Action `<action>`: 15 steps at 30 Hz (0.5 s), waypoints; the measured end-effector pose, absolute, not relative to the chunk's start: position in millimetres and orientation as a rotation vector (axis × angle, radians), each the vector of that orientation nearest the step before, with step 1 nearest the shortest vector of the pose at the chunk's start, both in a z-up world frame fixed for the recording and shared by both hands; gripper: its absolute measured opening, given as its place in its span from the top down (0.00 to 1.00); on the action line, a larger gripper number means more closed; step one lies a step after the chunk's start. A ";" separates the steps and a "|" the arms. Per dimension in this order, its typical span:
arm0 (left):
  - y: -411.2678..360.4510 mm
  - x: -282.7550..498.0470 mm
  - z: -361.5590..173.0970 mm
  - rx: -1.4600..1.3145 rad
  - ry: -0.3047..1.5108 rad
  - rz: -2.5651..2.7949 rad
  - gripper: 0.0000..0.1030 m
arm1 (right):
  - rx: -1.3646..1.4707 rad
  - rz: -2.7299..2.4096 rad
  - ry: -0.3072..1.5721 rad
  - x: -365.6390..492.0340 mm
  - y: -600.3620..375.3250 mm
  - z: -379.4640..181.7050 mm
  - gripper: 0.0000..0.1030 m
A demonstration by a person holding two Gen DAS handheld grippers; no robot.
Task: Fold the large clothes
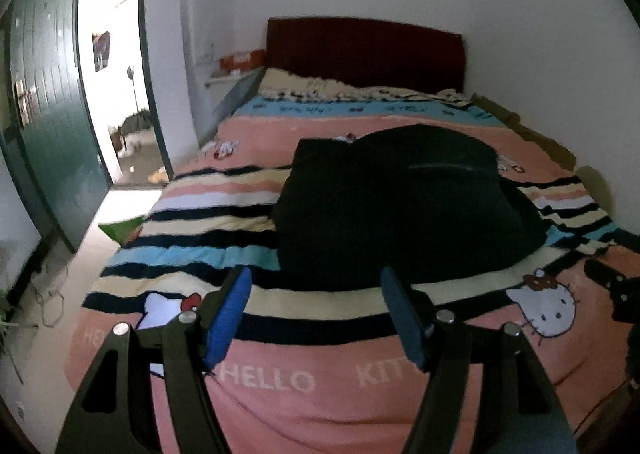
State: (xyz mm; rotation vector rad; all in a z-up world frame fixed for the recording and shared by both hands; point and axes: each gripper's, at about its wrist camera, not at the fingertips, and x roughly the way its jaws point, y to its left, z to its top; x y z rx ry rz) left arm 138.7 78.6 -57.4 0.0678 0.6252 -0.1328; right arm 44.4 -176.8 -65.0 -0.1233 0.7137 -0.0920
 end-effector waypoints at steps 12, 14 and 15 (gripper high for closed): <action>51.0 80.6 -31.8 0.130 0.516 -0.052 0.36 | -0.154 -0.165 0.572 -15.2 -165.9 -27.2 0.01; 50.6 76.6 -31.1 0.138 0.509 -0.035 0.36 | -0.154 -0.170 0.553 -21.2 -165.9 -23.5 0.01; 50.6 74.7 -31.1 0.139 0.506 -0.030 0.36 | -0.152 -0.173 0.545 -24.2 -166.0 -22.0 0.01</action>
